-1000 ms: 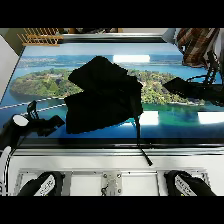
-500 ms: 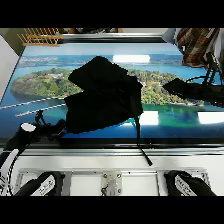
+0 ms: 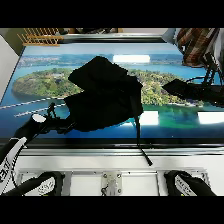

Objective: Fold the clothes and pants, and hang the long-sleeved shirts on hangers.

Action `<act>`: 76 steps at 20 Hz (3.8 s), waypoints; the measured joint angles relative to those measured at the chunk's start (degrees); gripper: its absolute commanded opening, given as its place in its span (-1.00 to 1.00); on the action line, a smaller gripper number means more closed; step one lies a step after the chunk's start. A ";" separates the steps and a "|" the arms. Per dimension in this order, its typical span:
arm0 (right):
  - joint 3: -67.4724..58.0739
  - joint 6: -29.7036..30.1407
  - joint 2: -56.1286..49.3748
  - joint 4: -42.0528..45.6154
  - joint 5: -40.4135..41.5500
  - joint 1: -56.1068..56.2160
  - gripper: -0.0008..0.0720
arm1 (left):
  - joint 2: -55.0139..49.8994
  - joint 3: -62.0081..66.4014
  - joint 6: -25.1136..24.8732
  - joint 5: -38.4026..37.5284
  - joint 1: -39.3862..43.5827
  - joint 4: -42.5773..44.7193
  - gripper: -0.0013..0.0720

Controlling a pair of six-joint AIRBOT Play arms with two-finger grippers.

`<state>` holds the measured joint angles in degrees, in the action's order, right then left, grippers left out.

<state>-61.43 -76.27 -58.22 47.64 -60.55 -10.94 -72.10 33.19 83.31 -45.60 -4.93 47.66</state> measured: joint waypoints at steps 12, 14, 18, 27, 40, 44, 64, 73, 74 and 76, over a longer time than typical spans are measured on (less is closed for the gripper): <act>8.33 -12.28 -4.81 13.05 1.51 0.28 0.97 | 6.23 2.05 -0.09 -0.87 0.72 -0.63 -0.94; 11.50 -12.04 -9.03 10.36 4.72 1.64 0.97 | 7.67 2.08 -0.26 -0.87 0.76 -0.66 -0.94; 14.14 -2.40 -17.55 1.11 12.04 7.91 0.97 | 8.72 1.60 -0.31 -1.09 0.79 -0.76 -0.94; 14.93 8.02 -24.68 -6.88 25.11 17.07 0.96 | 9.07 -0.98 -0.44 -1.95 0.79 -0.81 -0.94; 4.83 8.98 -20.98 -5.99 19.32 16.22 -0.93 | 14.97 10.10 -0.24 -4.79 -2.32 -0.92 -0.94; -9.77 4.48 -11.13 -4.96 7.63 12.96 -0.93 | 24.15 30.91 1.31 -7.32 -4.98 -1.27 -0.94; -16.15 -29.53 -1.90 5.70 -14.45 15.69 -0.93 | 8.00 60.54 2.73 -8.02 -1.81 0.48 -0.94; -19.47 -27.23 -22.58 13.51 -3.89 15.72 -0.93 | -19.41 72.46 2.10 -3.78 4.28 0.44 -0.94; -20.04 -27.21 -23.06 15.04 -3.74 15.72 -0.93 | -20.87 74.38 2.14 -5.66 4.22 0.44 -0.94; -20.87 -27.06 -23.04 18.12 -4.26 15.72 -0.93 | -22.29 77.13 2.91 -10.36 3.65 0.48 -0.94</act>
<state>-82.30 -103.33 -81.25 65.76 -64.82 4.78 -94.39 110.32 86.21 -55.96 -1.28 48.14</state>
